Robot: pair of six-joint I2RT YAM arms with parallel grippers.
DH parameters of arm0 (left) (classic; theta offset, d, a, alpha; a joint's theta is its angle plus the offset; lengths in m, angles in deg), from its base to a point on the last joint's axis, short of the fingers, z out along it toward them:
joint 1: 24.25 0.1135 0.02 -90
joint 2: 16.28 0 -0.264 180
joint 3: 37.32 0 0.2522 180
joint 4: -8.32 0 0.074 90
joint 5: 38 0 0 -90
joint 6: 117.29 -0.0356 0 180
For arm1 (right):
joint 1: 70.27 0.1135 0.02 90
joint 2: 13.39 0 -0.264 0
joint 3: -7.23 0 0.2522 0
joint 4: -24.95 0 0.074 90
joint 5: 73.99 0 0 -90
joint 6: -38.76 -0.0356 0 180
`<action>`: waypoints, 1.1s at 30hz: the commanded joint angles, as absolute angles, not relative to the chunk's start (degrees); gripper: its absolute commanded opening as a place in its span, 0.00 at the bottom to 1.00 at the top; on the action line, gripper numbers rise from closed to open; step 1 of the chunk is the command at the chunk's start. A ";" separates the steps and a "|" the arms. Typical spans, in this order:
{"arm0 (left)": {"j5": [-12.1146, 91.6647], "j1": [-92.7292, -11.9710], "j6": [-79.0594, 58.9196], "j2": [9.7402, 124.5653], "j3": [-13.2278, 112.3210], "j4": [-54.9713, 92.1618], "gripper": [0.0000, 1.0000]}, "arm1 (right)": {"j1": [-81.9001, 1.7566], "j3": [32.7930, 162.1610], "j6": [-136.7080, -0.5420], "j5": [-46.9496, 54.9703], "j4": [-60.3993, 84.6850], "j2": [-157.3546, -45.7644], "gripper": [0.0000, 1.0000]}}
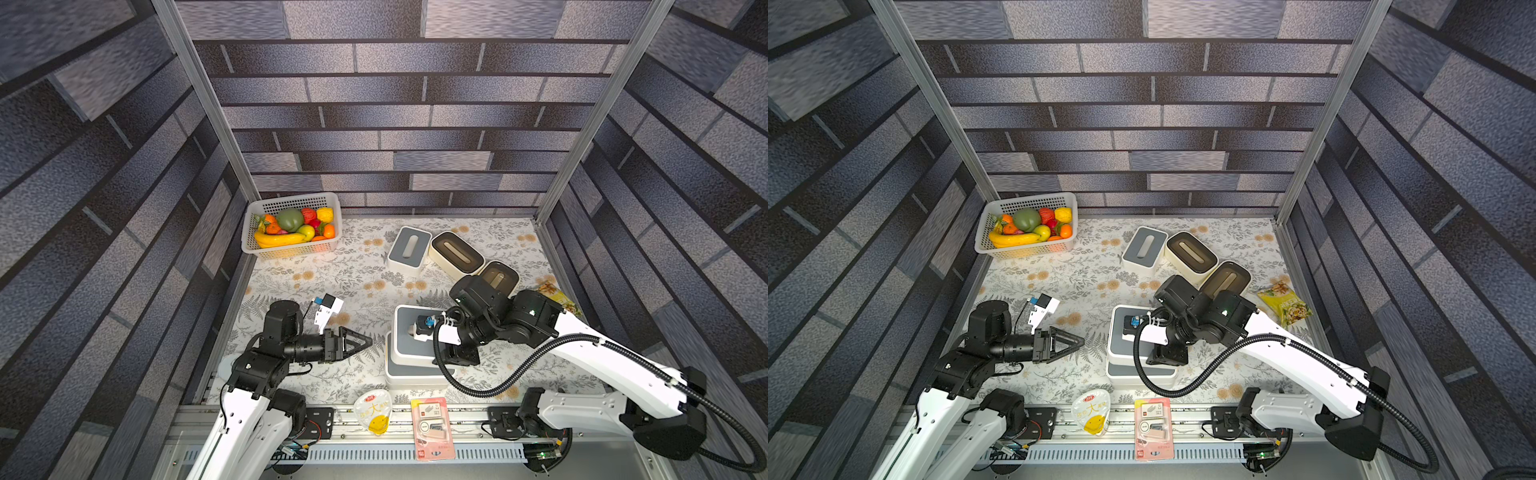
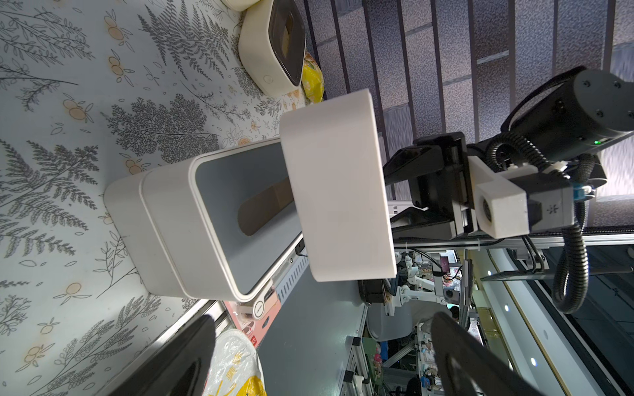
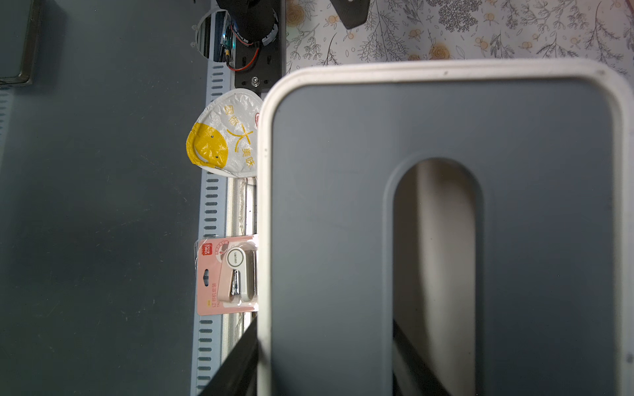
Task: Stack the tissue boxes
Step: Place the tissue box at the tissue box.
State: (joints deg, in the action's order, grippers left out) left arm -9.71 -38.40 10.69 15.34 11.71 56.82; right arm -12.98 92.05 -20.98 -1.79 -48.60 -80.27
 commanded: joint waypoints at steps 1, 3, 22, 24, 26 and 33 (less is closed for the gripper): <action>-10.15 -37.88 10.54 16.13 10.90 56.52 1.00 | -12.14 91.78 -22.14 -1.20 -47.26 -79.95 0.44; -10.33 -37.91 10.37 16.45 10.98 56.54 1.00 | -12.03 91.61 -22.38 -0.91 -47.26 -80.08 0.44; -10.15 -37.47 10.68 17.37 10.72 56.50 1.00 | -11.23 89.89 -23.47 -1.39 -45.32 -81.55 0.44; -10.40 -37.43 10.68 17.42 10.64 56.44 1.00 | -11.13 89.81 -23.49 -1.47 -45.32 -81.69 0.44; -10.41 -37.27 10.74 17.39 10.57 56.40 1.00 | -11.13 89.63 -23.51 -1.57 -45.23 -81.73 0.44; -10.56 -36.89 10.75 17.91 10.54 56.44 1.00 | -10.90 89.28 -23.51 -1.57 -44.62 -82.12 0.44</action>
